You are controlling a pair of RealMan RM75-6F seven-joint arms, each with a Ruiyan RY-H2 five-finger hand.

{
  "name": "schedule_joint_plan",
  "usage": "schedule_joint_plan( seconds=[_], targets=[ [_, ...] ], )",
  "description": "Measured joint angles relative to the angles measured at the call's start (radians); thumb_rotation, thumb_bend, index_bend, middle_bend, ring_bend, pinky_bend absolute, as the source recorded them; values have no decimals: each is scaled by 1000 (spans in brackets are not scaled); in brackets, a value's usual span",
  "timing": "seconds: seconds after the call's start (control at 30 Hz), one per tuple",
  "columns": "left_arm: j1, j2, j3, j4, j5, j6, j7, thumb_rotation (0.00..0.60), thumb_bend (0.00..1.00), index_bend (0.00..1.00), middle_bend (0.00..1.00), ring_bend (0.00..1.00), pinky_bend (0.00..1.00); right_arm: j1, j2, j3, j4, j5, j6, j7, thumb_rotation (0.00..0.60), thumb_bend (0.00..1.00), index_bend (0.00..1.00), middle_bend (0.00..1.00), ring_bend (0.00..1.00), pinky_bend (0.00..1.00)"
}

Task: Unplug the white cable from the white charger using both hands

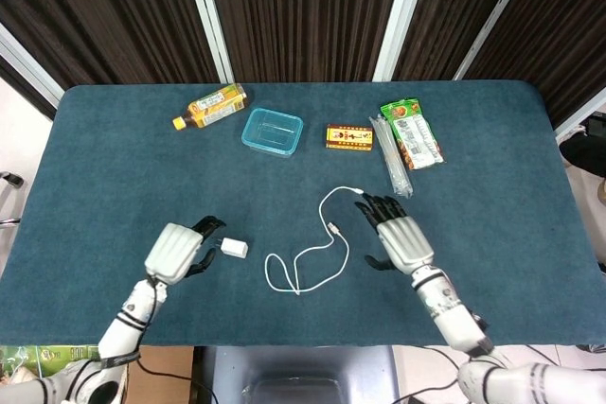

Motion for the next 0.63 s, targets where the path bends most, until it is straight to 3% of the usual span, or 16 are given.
schedule_joint_plan(
  seconds=[0.07,0.13,0.27,0.4,0.5,0.63],
  targets=[
    [43,75,28,-28,31,57,-55,600,432,145,119,27,87,-55,94,-48,-83,-31,62,-33,600,302,0,0,0,0],
    [90,128,55,-37,51,115,-93,600,428,107,57,0,22,-109,151,-85,-128,-65,135,-50,600,293,0,0,0,0],
    [220,191,119,-12,69,234,-161,600,434,36,0,0,0,-253,193,-151,-135,-159,347,-45,600,259,0,0,0,0],
    [301,231,160,40,56,259,-205,600,417,0,0,0,0,-403,195,-189,-63,-223,536,26,600,222,0,0,0,0],
    [308,258,168,29,63,262,-219,600,416,0,0,0,0,-470,193,-203,9,-261,597,88,600,210,0,0,0,0],
    [323,295,173,16,72,265,-281,600,416,0,0,0,0,-490,191,-205,26,-284,589,98,600,210,0,0,0,0]
  ],
)
